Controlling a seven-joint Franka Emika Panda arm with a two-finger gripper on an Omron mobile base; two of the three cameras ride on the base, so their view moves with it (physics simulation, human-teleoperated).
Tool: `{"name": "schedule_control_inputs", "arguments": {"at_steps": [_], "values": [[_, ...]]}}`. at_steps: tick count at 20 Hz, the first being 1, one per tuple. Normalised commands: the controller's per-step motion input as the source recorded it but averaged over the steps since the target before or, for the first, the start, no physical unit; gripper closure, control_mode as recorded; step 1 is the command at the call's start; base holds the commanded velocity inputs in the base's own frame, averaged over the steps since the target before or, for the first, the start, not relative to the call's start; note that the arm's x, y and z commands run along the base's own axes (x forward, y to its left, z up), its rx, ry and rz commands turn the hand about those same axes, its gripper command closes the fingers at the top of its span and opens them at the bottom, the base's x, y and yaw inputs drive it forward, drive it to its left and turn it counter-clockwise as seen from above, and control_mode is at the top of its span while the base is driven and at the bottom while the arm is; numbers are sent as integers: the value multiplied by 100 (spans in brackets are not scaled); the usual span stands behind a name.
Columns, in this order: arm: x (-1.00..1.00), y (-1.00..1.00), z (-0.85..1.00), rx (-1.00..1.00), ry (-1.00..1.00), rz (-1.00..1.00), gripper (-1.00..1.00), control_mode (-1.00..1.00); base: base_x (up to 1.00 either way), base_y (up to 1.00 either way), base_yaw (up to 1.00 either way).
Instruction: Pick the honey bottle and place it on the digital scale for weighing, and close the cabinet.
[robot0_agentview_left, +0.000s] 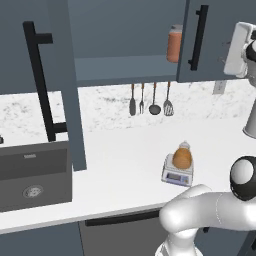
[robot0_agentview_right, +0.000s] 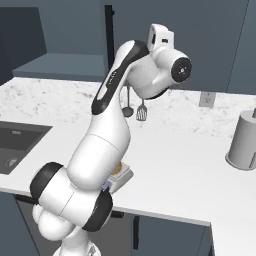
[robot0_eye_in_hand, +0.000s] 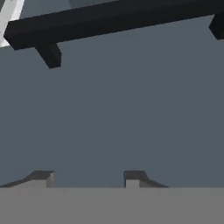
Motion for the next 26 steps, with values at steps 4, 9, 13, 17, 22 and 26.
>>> {"name": "schedule_control_inputs", "arguments": {"at_steps": [4,9,13,17,22,26], "values": [[52,5,-17,0,-5,-2,-100,-100,0,0,0],[-93,-8,-6,1,-6,0,-100,-100,0,0,0],[-100,-3,0,2,-2,-1,-100,-100,0,0,0],[-89,1,-7,0,-7,-3,-100,-100,0,0,0],[-80,0,-6,0,-9,-3,-100,-100,0,0,0],[-99,1,-4,0,-10,-2,-100,-100,0,0,0]]}}
